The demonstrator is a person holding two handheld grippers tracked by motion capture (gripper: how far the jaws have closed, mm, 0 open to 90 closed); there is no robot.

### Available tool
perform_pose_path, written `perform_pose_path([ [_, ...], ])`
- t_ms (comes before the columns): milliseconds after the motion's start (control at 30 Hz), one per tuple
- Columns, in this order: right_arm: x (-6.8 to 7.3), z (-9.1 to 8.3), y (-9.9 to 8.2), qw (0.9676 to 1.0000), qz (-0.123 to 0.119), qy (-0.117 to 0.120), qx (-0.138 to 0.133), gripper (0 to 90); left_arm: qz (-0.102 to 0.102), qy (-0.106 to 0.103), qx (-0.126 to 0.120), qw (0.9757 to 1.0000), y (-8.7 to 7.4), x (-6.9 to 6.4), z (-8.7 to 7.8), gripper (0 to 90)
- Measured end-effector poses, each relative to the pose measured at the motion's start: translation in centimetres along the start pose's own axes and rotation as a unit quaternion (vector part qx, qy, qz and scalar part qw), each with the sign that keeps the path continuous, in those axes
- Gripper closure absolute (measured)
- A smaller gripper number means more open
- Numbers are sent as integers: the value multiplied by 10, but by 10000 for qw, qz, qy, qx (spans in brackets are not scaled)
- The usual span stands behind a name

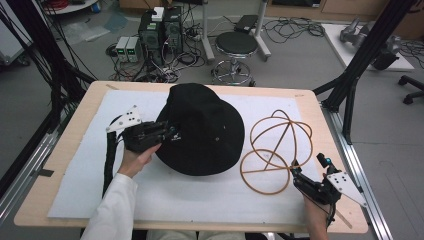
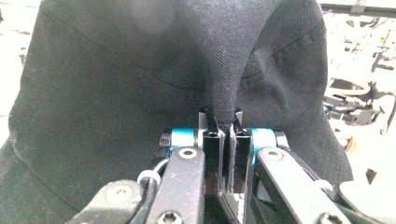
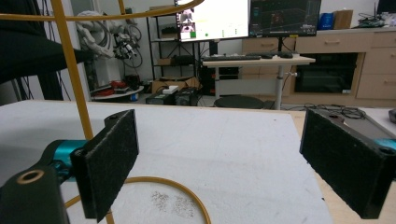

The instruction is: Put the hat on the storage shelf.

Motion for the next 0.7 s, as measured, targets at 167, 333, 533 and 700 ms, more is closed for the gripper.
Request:
perform_pose_path([
  [167,0,0,0,10000,16,-7,-11,108,78,-61,-280,9996,10,-6,-4,873],
  [333,0,0,0,10000,-8,5,-21,109,135,-101,-471,9987,19,-10,-5,873],
  [533,-1,-1,1,10000,-15,5,-68,108,165,-181,-863,9960,30,-17,-9,873],
  [700,0,-1,1,10000,-21,20,-82,109,142,-350,-1043,9938,37,-21,-9,873],
])
Point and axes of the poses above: each handheld gripper's, and its own axes: z roughly forward along the jaws, y roughly out of its top, x roughly to its left, the point moved 1 cm from there along z, roughly forward along the jaws, and after that the axes turned 2 degrees about -z, right-handed, at the moved point
